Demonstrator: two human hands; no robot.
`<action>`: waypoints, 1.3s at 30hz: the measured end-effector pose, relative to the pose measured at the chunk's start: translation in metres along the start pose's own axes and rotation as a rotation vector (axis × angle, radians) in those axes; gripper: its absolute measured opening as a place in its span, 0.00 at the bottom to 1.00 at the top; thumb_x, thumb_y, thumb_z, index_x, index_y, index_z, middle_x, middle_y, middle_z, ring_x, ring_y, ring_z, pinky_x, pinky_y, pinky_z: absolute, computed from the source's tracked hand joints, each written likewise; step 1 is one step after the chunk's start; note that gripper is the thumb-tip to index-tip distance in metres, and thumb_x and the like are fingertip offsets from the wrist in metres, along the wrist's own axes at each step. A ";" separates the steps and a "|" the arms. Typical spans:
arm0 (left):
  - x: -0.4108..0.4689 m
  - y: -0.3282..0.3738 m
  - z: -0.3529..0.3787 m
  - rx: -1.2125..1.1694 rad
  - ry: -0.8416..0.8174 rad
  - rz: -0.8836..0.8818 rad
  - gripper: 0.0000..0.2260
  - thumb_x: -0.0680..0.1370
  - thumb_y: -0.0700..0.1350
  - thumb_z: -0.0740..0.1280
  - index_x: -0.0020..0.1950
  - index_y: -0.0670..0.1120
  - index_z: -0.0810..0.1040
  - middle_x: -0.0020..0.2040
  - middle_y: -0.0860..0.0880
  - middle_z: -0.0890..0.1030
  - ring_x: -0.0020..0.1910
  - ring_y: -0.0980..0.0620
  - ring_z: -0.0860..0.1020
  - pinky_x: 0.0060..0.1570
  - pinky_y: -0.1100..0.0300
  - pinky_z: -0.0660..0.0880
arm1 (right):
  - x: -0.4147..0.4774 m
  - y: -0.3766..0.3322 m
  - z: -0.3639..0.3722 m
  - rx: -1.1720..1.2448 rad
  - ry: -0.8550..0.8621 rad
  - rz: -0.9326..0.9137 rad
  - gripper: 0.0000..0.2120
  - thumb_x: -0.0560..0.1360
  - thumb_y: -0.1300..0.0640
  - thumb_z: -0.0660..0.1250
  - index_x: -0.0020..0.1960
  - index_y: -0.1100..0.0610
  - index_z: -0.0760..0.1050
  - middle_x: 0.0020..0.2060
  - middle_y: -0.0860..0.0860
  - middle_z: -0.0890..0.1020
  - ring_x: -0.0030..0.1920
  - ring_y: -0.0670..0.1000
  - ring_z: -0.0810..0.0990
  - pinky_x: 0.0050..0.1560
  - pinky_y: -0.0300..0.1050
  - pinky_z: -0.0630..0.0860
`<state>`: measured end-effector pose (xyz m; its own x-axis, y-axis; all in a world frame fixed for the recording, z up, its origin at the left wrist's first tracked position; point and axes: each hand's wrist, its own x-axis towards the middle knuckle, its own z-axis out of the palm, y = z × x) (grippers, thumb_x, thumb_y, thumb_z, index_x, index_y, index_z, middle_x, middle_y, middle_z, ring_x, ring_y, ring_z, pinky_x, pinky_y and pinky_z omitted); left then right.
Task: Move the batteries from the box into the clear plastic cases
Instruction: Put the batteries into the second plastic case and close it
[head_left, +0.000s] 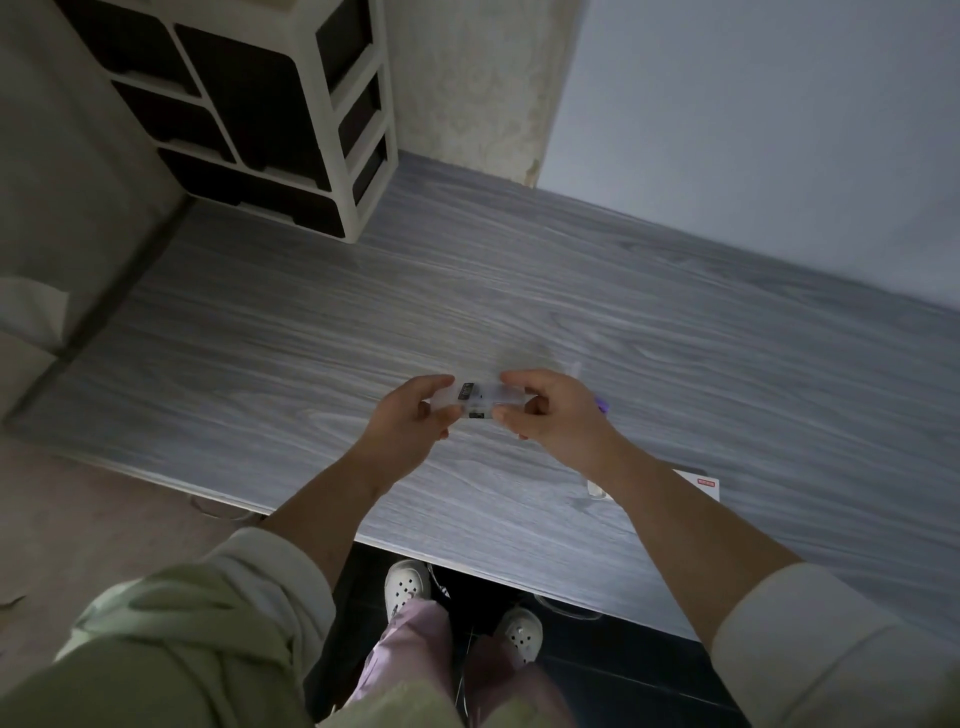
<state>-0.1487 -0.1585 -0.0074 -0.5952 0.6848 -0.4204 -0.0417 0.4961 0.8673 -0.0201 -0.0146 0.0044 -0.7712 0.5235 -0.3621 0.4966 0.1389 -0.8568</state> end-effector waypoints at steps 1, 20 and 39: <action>0.000 -0.001 0.000 -0.001 -0.001 -0.004 0.19 0.78 0.41 0.66 0.69 0.46 0.72 0.49 0.52 0.79 0.40 0.56 0.78 0.41 0.69 0.75 | 0.001 0.001 0.000 -0.008 0.002 -0.003 0.22 0.72 0.57 0.72 0.64 0.57 0.74 0.43 0.47 0.80 0.35 0.44 0.76 0.37 0.36 0.75; 0.019 -0.034 0.006 0.206 0.206 -0.058 0.31 0.72 0.41 0.73 0.74 0.49 0.67 0.62 0.48 0.77 0.57 0.52 0.75 0.56 0.56 0.75 | 0.034 0.007 0.055 -0.404 0.142 0.075 0.05 0.76 0.65 0.62 0.51 0.59 0.73 0.42 0.50 0.78 0.43 0.51 0.77 0.43 0.42 0.74; 0.033 -0.034 0.023 0.311 0.299 -0.187 0.26 0.73 0.46 0.73 0.67 0.43 0.67 0.63 0.41 0.69 0.52 0.42 0.75 0.46 0.55 0.71 | 0.049 0.001 0.034 -0.317 0.174 0.009 0.15 0.75 0.67 0.61 0.59 0.59 0.77 0.53 0.54 0.82 0.55 0.53 0.78 0.54 0.39 0.69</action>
<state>-0.1486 -0.1401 -0.0572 -0.8071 0.4074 -0.4274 0.0448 0.7640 0.6436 -0.0706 -0.0174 -0.0263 -0.7009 0.6570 -0.2777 0.6225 0.3734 -0.6878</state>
